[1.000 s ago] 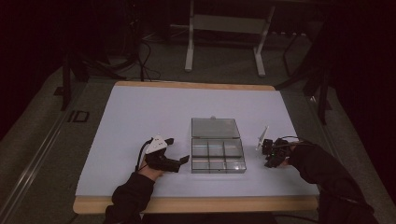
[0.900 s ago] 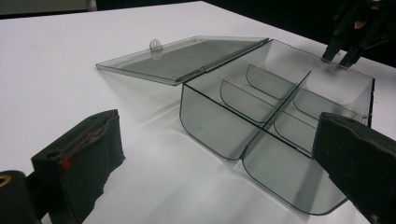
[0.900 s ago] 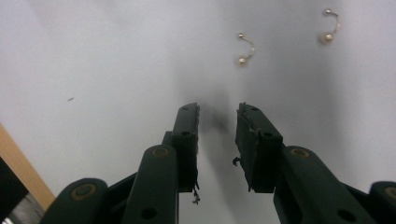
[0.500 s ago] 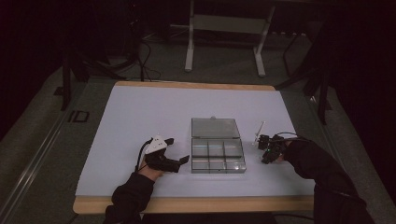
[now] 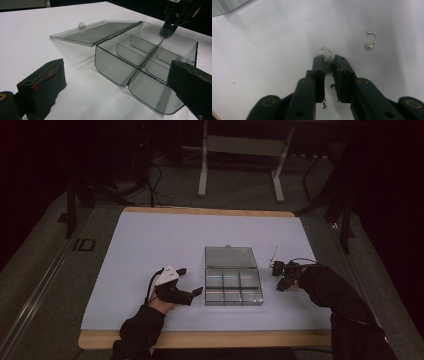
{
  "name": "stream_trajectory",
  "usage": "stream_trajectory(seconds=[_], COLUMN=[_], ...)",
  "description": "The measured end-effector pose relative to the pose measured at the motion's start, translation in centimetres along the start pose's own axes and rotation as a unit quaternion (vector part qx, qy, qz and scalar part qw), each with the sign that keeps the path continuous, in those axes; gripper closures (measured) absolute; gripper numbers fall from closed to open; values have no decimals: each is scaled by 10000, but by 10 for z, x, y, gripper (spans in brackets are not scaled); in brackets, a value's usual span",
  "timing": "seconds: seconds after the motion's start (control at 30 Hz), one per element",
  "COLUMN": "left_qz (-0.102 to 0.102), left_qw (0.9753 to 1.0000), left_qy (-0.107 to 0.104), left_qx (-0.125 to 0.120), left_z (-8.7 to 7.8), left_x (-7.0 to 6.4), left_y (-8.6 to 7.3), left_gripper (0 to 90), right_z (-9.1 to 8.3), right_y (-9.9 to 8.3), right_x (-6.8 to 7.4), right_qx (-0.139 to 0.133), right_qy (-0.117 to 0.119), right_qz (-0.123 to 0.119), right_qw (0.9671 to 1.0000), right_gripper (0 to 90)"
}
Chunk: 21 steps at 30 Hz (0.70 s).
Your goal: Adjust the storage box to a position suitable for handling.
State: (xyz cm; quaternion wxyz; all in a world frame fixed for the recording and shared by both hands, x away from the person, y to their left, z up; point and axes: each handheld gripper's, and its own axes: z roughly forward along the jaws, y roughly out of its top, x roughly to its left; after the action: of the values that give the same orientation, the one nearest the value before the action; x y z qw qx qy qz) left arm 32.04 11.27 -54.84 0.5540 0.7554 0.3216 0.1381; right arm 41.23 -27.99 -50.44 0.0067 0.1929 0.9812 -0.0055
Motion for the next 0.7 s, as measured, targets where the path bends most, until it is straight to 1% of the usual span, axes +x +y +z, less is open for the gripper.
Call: stream_trajectory(seconds=[0.13,0.27,0.37,0.47,0.5,0.57,0.63,0.67,0.7], left_qz=[1,4,-13,-14,-11,-15,-21,-21,-25], left_qw=[10000,10000,10000,10000,10000,10000,10000,10000,10000], left_qy=[2,2,-4,-3,-3,-3,-3,-3,-1], left_qx=[4,5,-5,-3,-3,-5,-1,-1,-10], left_z=[0,0,0,0,0,0,0,0,0], left_x=[0,0,0,0,0,0,0,0,1], left_y=[0,0,0,0,0,0,0,0,0], left_gripper=[27,27,27,27,27,27,27,27,27], right_z=[0,0,-2,-4,-9,-12,-16,-16,-23], right_y=[0,1,1,0,-1,-1,-1,-1,0], right_x=[-3,-2,-1,-1,1,1,3,3,4], right_qx=[51,88,-32,-63,-206,-249,-336,-336,-474], right_qy=[5,-36,-19,-49,-47,-24,-64,-64,-67], right_qz=[50,-33,-87,-108,-172,-188,-259,-259,-334], right_qw=[10000,9999,10000,9999,9996,9995,9991,9991,9983], right_gripper=[855,861,864,863,863,864,864,864,864])
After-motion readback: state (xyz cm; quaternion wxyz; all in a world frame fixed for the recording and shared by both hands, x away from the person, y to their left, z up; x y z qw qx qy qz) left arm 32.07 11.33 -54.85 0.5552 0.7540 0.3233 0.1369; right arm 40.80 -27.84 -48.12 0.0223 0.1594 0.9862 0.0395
